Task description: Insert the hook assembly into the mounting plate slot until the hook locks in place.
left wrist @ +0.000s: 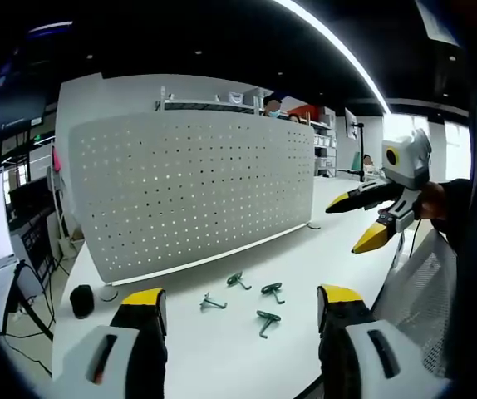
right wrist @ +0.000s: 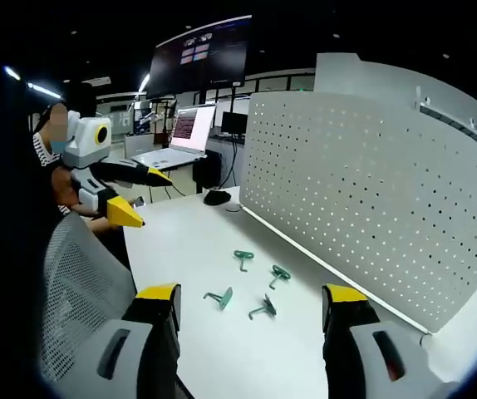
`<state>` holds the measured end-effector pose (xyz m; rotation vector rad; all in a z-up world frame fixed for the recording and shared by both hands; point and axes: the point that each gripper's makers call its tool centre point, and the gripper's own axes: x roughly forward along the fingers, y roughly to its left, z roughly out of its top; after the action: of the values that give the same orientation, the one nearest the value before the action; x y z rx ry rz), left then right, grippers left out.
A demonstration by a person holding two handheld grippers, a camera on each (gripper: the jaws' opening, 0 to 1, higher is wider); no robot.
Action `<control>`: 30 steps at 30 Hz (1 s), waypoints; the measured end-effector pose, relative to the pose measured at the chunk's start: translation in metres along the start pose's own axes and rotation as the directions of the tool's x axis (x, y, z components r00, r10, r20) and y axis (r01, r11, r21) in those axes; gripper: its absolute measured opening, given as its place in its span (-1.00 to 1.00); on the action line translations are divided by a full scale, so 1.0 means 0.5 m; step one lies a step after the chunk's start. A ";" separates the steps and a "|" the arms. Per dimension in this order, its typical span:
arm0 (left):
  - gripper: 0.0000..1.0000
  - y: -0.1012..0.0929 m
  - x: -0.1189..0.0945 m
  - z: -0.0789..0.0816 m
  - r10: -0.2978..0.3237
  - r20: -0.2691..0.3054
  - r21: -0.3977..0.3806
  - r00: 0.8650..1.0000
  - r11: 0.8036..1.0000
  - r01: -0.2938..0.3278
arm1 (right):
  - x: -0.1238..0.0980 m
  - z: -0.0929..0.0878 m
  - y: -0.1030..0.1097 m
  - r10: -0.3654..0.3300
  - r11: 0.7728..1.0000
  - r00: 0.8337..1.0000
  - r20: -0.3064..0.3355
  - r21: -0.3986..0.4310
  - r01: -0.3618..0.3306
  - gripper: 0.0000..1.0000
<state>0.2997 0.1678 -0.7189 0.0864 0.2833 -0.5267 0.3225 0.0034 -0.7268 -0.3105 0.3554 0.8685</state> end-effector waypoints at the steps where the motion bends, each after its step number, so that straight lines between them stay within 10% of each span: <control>1: 0.52 0.000 0.000 0.000 0.000 0.000 0.000 1.000 1.000 0.000 | 0.000 0.000 0.000 0.000 1.000 1.000 0.000 0.000 0.000 0.33; 30: 0.52 0.003 0.007 -0.007 -0.027 0.002 -0.006 1.000 1.000 0.027 | 0.015 -0.006 0.017 0.006 1.000 1.000 -0.021 0.001 -0.006 0.31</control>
<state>0.3023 0.1680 -0.7233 0.0768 0.2844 -0.5522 0.3196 0.0127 -0.7336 -0.3178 0.3765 0.8713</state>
